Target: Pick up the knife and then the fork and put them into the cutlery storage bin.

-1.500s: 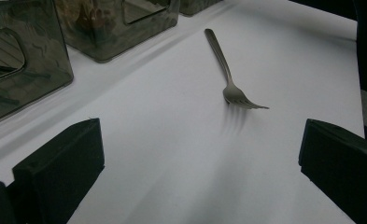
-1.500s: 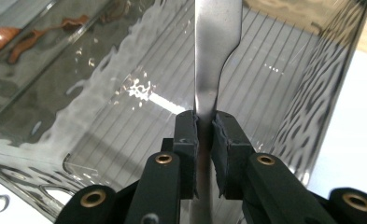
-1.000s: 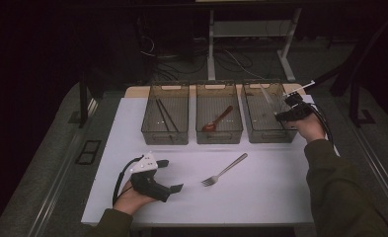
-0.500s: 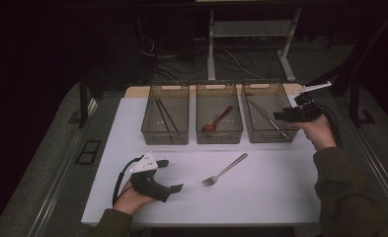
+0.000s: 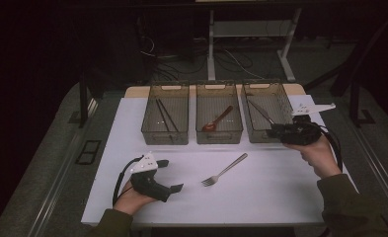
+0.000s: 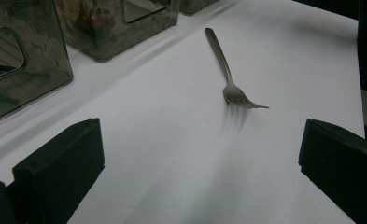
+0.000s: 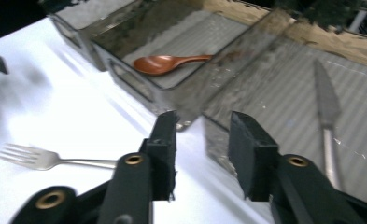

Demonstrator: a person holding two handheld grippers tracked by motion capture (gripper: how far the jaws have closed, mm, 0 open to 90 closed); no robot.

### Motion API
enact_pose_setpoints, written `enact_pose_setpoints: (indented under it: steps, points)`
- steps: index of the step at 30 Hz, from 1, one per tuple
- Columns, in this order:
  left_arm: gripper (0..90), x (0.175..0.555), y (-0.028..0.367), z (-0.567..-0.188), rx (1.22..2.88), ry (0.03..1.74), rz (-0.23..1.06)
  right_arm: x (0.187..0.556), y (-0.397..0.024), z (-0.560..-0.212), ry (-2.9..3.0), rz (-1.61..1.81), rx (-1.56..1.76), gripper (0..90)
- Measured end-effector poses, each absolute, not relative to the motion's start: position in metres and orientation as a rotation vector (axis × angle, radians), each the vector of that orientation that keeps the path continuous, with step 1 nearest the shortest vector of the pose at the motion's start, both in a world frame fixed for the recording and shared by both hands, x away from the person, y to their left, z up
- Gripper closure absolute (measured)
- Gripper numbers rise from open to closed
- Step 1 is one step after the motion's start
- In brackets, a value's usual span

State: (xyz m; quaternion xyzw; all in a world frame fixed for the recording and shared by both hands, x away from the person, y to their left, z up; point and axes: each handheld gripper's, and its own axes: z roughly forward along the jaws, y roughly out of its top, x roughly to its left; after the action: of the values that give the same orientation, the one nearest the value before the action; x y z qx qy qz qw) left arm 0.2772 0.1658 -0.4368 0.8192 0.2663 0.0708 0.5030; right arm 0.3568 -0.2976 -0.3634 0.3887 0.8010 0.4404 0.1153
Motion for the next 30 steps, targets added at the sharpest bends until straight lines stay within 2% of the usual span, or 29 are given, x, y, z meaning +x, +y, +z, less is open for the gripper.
enact_pose_setpoints:
  steps: [5,9,30]
  points:
    - [0.0,0.277,0.165,-0.437,1.981,0.641,0.173,0.343,-0.28,-0.378,2.396,1.306,1.08,81.0]
    - [0.0,0.277,0.166,-0.437,1.984,0.638,0.173,0.34,-0.262,-0.393,2.482,1.271,1.03,88.4]
    - [0.0,0.277,0.166,-0.436,1.983,0.636,0.172,0.364,-0.202,-0.439,2.641,1.079,0.975,88.7]
